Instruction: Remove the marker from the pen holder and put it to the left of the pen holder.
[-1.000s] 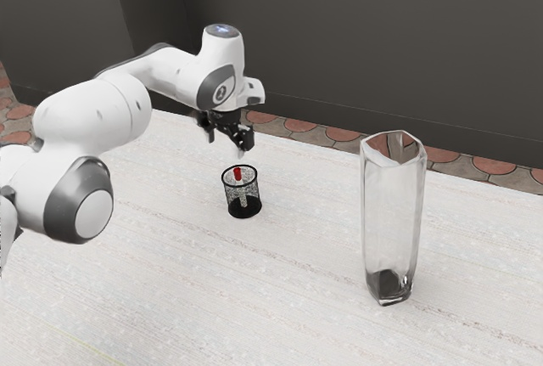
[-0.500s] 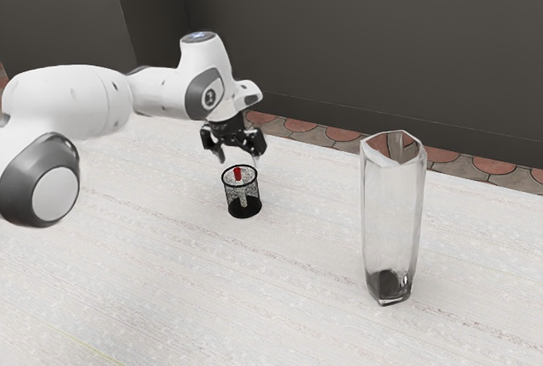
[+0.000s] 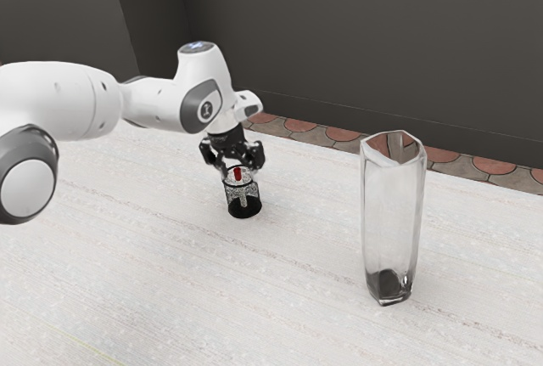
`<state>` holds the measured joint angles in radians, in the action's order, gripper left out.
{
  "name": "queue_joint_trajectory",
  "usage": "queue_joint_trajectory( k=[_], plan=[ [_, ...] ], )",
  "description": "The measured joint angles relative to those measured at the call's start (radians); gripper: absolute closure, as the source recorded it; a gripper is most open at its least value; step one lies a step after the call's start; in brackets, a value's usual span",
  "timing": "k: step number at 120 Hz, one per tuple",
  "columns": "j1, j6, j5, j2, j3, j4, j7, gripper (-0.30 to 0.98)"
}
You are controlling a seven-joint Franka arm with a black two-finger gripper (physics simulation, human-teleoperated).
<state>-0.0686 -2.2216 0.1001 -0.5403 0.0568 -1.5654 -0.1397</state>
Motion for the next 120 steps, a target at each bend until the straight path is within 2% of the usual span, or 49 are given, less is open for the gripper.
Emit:
queue_joint_trajectory(
  k=[18,39,64,72,81,92,104,116,120],
  plan=[
    [0.006,-0.003,0.0,0.006,-0.004,-0.007,-0.018,0.5],
    [0.008,-0.002,-0.003,0.007,-0.006,-0.007,-0.039,0.67],
    [0.015,0.009,-0.012,0.091,-0.001,-0.044,-0.064,0.73],
    [0.015,0.013,-0.028,0.179,0.001,-0.108,-0.074,0.74],
    [0.019,0.018,-0.067,0.333,0.001,-0.192,-0.089,0.75],
    [0.084,0.028,-0.102,0.441,-0.002,-0.26,-0.107,0.75],
    [0.195,0.024,-0.119,0.334,-0.003,-0.257,-0.123,0.75],
    [0.227,0.011,-0.122,0.21,-0.005,-0.216,-0.137,0.75],
    [0.228,0.007,-0.118,0.195,-0.008,-0.211,-0.138,0.67]
  ],
)
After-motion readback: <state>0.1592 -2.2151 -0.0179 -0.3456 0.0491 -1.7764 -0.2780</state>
